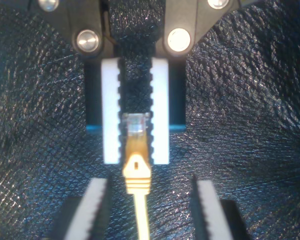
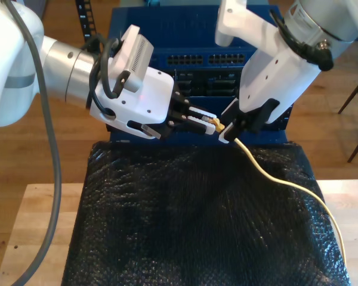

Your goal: Grab the cable and plug it in

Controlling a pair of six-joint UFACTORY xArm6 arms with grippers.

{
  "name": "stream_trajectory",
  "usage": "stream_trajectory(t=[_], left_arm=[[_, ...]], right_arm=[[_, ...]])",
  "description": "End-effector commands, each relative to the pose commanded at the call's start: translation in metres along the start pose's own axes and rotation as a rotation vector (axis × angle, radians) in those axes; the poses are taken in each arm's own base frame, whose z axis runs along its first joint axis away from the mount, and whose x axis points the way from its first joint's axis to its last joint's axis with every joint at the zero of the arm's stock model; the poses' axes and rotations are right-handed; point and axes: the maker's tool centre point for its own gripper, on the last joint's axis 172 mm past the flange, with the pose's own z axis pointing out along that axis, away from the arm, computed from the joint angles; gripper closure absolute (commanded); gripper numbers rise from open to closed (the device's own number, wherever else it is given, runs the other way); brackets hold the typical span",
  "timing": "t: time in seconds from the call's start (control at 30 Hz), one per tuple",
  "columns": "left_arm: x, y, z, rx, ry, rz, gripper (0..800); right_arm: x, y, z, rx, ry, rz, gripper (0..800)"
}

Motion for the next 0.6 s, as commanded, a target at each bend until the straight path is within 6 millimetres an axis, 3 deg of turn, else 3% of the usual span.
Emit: stream_trajectory(t=[0.07,0.23,0.43,0.6], left_arm=[[0.001,0.000,0.000,0.001,0.001,0.001,798],[0.002,-0.003,-0.002,0.007,0.006,-0.020,797],[0.018,-0.005,-0.001,0.011,0.072,-0.042,797],[0.014,-0.010,-0.009,0.028,0.076,-0.072,798]], right_arm=[[0.000,0.000,-0.001,-0.001,0.001,-0.037,199],[0.000,0.000,0.000,-0.001,0.001,-0.091,54],[0.005,-0.001,-0.001,0.001,0.014,-0.139,4],[0.016,-0.006,-0.003,0.015,0.062,-0.190,4]])
